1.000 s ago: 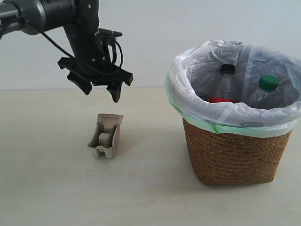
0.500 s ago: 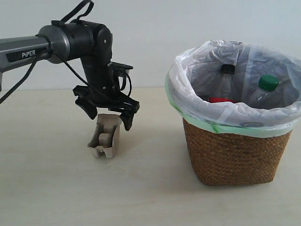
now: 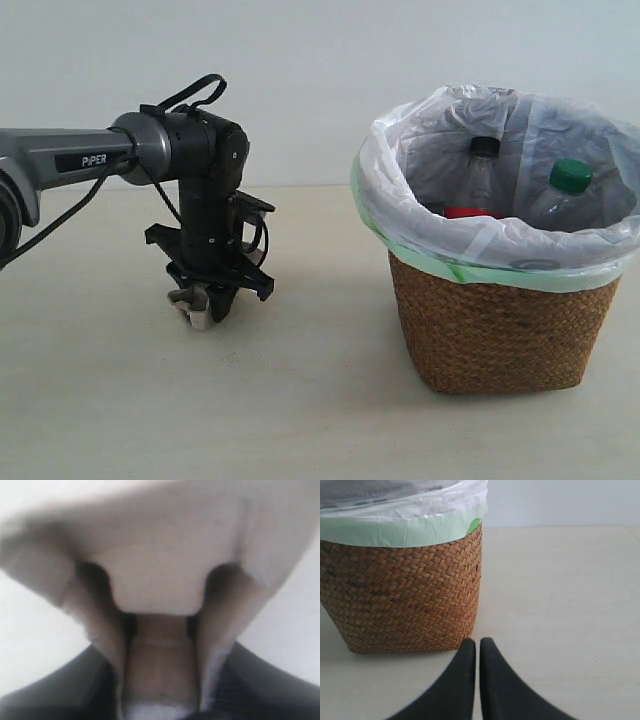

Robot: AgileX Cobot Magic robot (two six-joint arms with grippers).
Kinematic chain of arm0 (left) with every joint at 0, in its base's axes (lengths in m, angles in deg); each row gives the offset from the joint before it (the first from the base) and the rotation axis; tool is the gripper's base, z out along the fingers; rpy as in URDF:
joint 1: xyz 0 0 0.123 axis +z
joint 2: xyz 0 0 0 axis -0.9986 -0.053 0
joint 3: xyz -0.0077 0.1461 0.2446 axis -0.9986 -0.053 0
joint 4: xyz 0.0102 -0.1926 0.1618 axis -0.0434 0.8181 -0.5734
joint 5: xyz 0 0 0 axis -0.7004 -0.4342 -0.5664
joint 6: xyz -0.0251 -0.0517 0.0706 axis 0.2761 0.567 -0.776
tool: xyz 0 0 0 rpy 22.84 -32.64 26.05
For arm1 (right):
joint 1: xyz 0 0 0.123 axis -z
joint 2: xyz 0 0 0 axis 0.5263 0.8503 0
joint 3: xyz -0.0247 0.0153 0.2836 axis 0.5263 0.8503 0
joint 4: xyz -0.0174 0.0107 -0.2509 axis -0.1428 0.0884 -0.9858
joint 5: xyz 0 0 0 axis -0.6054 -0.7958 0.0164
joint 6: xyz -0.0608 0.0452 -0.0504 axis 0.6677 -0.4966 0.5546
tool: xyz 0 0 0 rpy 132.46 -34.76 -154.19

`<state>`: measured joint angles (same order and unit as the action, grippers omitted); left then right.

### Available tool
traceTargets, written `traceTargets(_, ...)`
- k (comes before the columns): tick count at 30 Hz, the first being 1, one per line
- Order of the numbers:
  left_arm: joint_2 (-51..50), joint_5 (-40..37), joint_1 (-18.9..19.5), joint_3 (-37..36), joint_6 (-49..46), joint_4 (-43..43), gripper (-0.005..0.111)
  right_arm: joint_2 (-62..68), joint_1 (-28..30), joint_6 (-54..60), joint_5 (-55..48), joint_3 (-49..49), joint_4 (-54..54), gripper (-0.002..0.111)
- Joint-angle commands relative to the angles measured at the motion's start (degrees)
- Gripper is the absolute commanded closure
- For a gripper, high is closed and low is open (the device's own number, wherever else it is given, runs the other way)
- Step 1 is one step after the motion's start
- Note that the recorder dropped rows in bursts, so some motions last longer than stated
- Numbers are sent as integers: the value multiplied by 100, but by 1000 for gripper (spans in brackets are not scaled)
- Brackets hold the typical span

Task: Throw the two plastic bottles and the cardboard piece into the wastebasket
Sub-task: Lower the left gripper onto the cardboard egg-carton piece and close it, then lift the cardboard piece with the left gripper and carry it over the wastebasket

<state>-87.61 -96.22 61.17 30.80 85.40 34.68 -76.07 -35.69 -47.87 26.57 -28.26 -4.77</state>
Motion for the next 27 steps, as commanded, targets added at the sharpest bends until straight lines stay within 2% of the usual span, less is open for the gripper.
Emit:
traceTargets(1, -8, 2, 10, -38, -53, -124, 102, -30, 29, 0, 49, -2, -9, 108)
traceTargets(6, 154, 2, 10, 145, -53, -272, 102, -30, 29, 0, 49, -2, -9, 108)
traceTargets(14, 1106, 87, 10, 319, -53, -653, 102, -30, 29, 0, 49, -2, -9, 108)
traceTargets(19, 1775, 428, 10, 319, 538, -1645, 102, -30, 29, 0, 49, -2, -9, 108)
traceTargets(24, 2272, 309, 10, 319, 1210, -3205, 102, -30, 29, 0, 49, -2, -9, 108)
traceTargets(27, 2427, 225, 10, 319, 1367, -3628, 102, -30, 29, 0, 49, -2, -9, 108)
